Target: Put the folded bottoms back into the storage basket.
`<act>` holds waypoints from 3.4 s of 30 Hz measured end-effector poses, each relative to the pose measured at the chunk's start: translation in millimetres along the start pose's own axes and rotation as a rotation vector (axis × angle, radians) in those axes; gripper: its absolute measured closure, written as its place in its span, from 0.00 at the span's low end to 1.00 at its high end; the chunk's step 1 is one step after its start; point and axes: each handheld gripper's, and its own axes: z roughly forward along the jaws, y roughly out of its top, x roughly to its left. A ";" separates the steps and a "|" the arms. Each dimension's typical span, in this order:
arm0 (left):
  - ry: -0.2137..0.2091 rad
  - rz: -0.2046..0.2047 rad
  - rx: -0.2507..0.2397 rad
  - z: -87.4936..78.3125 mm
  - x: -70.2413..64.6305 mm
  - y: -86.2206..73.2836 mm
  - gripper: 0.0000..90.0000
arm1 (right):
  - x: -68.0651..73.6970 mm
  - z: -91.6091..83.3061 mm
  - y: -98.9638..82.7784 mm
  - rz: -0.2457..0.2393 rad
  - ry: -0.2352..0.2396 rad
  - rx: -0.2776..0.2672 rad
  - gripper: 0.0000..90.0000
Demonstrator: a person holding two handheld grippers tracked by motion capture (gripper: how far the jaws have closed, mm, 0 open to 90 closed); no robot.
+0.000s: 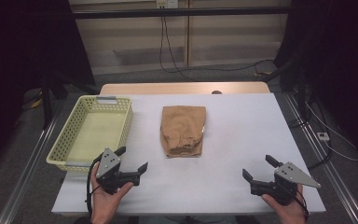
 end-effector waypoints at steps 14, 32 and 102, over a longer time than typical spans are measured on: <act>-0.033 -0.011 0.019 12.1 0.6 18.0 0.07 | 0.2 4.6 -0.6 -0.006 0.013 0.018 0.05; -0.034 -0.009 0.047 48.6 0.0 46.4 0.06 | 0.2 5.3 -1.2 -0.005 0.023 0.023 0.05; -0.030 -0.192 0.301 183.2 54.6 58.8 0.19 | 1.9 10.8 -1.5 -0.019 0.028 0.048 0.04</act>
